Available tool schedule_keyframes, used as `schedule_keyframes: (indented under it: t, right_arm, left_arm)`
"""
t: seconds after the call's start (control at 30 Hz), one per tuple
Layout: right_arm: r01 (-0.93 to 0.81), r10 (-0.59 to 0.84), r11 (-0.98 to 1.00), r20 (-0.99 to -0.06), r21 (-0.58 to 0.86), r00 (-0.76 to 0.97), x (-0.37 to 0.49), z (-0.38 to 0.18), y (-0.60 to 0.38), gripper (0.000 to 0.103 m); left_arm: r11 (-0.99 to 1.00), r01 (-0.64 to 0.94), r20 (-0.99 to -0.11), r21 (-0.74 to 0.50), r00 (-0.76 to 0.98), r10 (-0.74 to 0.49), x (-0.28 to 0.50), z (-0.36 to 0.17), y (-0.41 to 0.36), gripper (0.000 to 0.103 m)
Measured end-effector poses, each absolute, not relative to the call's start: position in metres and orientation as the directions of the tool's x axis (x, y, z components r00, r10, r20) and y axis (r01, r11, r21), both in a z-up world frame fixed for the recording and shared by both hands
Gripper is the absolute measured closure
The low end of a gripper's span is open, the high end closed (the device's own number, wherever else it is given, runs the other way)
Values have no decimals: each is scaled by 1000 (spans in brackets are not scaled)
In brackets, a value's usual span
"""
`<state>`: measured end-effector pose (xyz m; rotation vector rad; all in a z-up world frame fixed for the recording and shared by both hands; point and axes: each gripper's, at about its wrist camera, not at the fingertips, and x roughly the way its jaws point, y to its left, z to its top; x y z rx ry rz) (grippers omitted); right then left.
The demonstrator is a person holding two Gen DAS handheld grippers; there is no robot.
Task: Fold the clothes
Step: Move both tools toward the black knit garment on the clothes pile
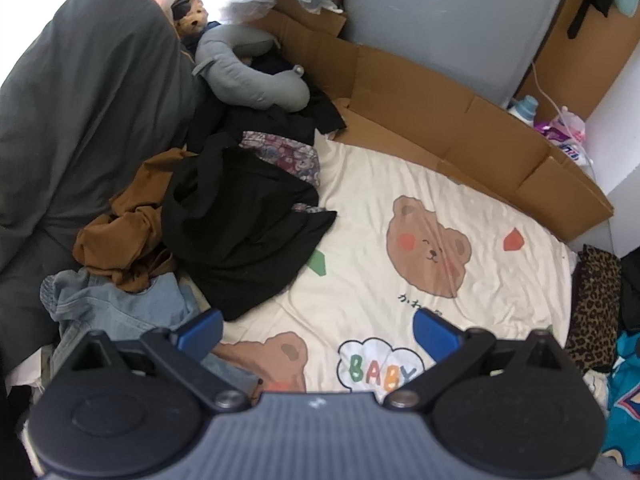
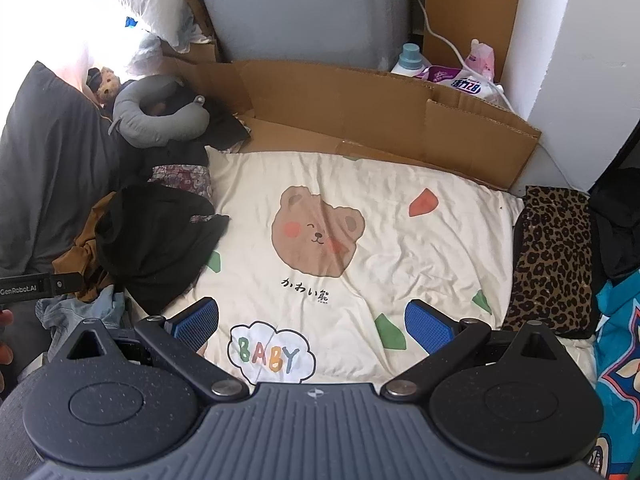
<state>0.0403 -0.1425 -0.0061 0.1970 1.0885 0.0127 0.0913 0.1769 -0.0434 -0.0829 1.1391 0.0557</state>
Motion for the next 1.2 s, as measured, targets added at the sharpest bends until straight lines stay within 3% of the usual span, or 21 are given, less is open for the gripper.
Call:
schedule_keyframes:
  t: [0.5, 1.2]
  right_arm:
    - [24, 170, 979, -866, 205, 470, 77, -44, -122, 1]
    - [-29, 126, 992, -922, 124, 367, 140, -131, -92, 1]
  left_arm:
    - [991, -126, -914, -37, 406, 17, 116, -85, 204, 6]
    - [985, -169, -935, -25, 353, 37, 155, -173, 243, 15]
